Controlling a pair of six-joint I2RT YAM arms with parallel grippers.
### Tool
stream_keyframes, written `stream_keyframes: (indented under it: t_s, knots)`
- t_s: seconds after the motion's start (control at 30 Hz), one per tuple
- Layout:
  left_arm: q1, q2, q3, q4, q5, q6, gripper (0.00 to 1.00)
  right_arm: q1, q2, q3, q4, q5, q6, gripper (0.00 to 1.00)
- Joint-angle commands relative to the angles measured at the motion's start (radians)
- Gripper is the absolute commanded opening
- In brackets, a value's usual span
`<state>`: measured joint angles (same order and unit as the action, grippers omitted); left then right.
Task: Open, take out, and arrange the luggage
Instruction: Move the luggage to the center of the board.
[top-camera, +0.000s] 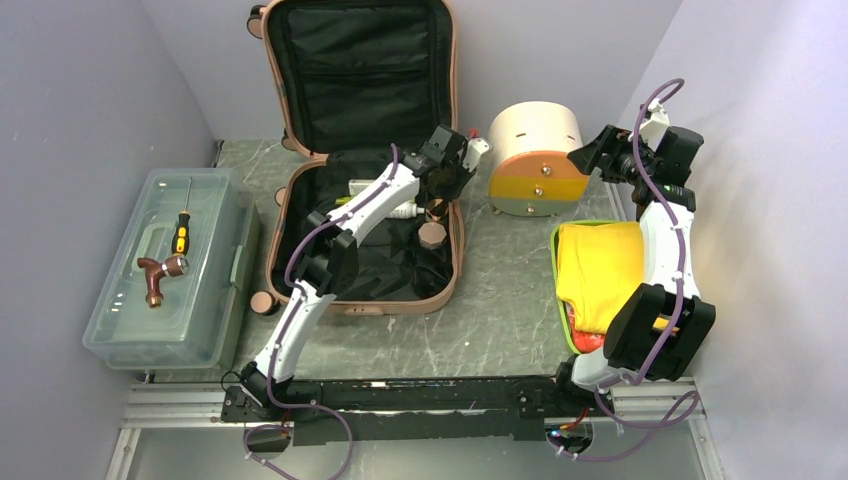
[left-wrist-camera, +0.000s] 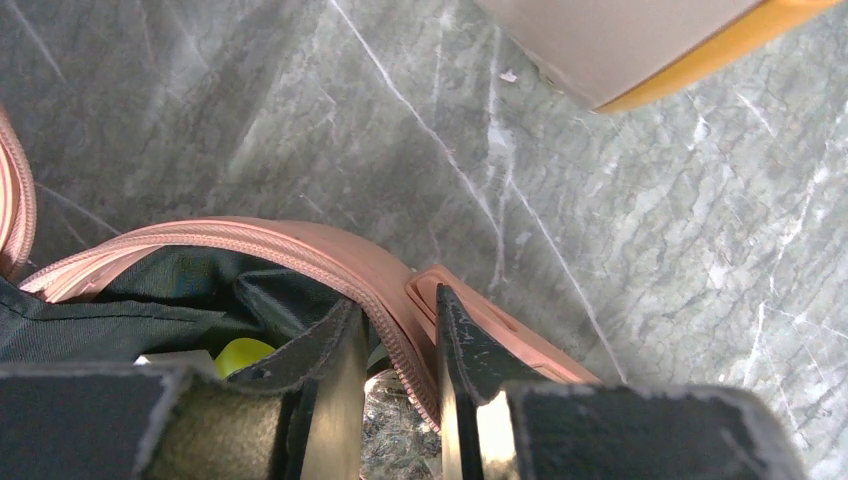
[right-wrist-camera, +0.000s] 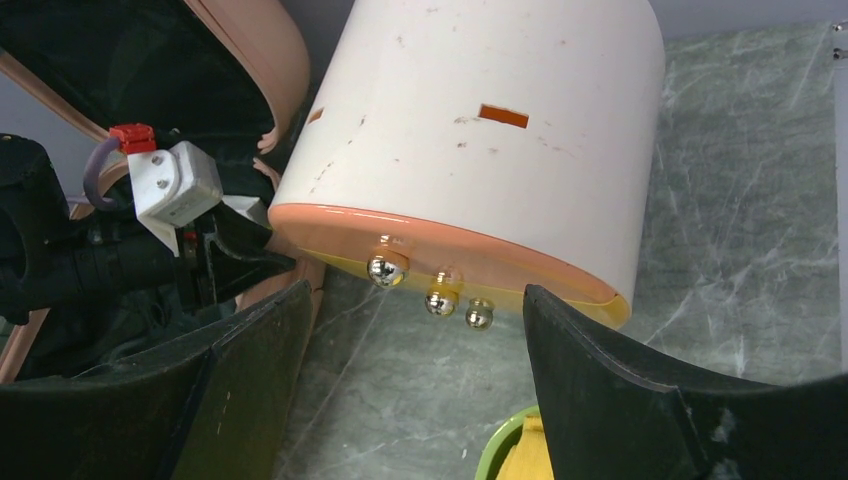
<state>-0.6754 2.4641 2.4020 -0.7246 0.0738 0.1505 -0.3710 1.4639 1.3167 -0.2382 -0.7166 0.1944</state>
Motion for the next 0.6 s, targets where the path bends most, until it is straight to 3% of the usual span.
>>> stream_keyframes:
  t_s: [0.0,0.17,0.27,0.4,0.5,0.57]
  knots:
    - [0.128,0.035,0.005,0.029,-0.148,0.139,0.14,-0.005,-0.018,0.003,0.051,-0.019,0.004,0.8]
    - [0.149,0.016,-0.014,0.034,-0.127,0.133,0.14,-0.005,-0.005,0.0,0.054,-0.009,0.002,0.8]
    - [0.151,-0.009,-0.042,0.045,-0.084,0.126,0.2,-0.006,0.009,0.002,0.059,-0.003,0.003,0.8]
    - [0.145,-0.027,-0.052,0.041,-0.063,0.126,0.22,-0.005,0.034,0.01,0.06,0.023,-0.005,0.8]
    - [0.145,-0.06,-0.069,0.041,-0.002,0.119,0.42,-0.006,0.069,0.025,0.075,0.049,0.004,0.81]
    - [0.141,-0.089,-0.082,0.039,0.05,0.119,0.67,-0.005,0.113,0.061,0.076,0.061,0.015,0.81]
